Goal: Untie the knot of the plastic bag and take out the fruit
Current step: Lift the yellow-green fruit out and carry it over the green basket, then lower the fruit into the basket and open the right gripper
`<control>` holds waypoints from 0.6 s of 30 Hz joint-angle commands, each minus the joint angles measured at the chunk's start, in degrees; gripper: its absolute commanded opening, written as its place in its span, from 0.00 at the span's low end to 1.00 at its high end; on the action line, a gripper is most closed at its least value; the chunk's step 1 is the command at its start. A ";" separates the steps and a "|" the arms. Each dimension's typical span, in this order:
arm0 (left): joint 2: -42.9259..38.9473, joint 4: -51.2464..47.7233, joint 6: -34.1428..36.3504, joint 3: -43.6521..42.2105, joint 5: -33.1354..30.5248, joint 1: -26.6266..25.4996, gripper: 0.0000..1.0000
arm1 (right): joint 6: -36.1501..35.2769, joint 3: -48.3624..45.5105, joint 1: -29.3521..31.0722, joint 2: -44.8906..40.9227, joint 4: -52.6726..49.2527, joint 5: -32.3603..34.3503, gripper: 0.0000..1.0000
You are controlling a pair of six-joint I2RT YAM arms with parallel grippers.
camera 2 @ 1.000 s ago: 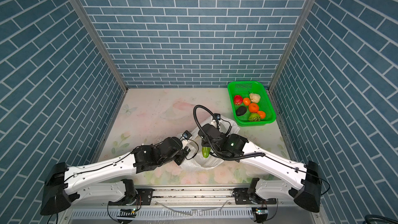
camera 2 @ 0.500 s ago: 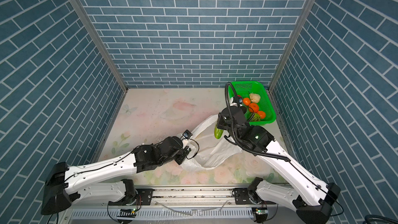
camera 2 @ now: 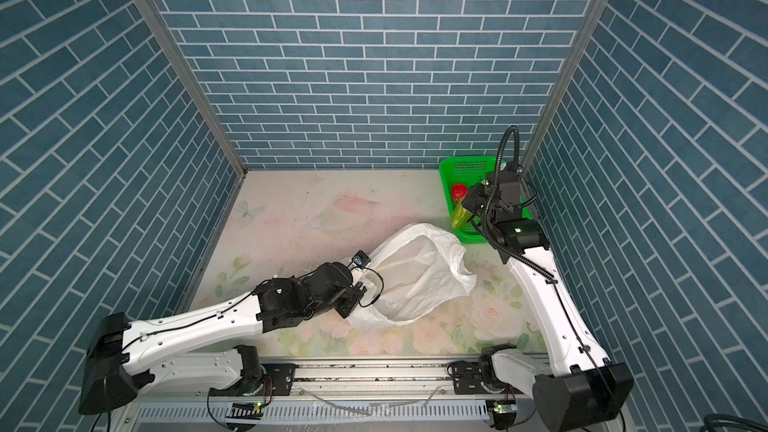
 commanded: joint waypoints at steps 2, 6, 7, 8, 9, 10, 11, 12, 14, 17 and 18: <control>-1.53 -2.82 1.49 1.03 0.12 0.23 0.00 | -2.80 -1.00 -5.86 7.44 8.79 -3.67 0.36; -2.89 -3.65 1.76 0.24 -0.16 0.31 0.00 | -3.74 0.00 -9.83 16.10 14.79 -4.26 0.36; -3.26 -3.78 1.76 -0.01 -0.15 0.29 0.00 | -4.20 0.86 -10.38 18.14 15.65 -4.36 0.35; -3.71 -4.04 1.81 -0.28 -0.23 0.31 0.00 | -4.94 2.22 -10.77 20.49 16.00 -3.92 0.35; -4.25 -4.21 1.85 -0.54 -0.21 0.31 0.00 | -5.47 3.75 -11.19 22.86 16.36 -3.70 0.35; -4.59 -4.39 1.79 -0.73 -0.24 0.33 0.00 | -5.87 4.88 -11.49 24.78 16.81 -3.68 0.36; -5.07 -4.61 1.88 -0.98 -0.28 0.29 0.00 | -6.15 6.23 -11.89 26.84 17.00 -3.56 0.36; -5.42 -4.83 1.94 -1.16 -0.43 0.29 0.00 | -6.32 7.63 -12.26 28.73 16.97 -3.37 0.36; -5.90 -5.25 2.16 -1.36 -0.55 0.29 0.00 | -6.30 10.25 -13.01 32.20 16.67 -3.40 0.36; -6.46 -6.04 2.56 -1.52 -0.76 0.29 0.00 | -6.17 13.03 -13.96 36.25 16.35 -3.38 0.37; -6.64 -6.23 2.64 -1.62 -0.84 0.29 0.00 | -6.17 13.71 -14.15 37.32 16.25 -3.31 0.38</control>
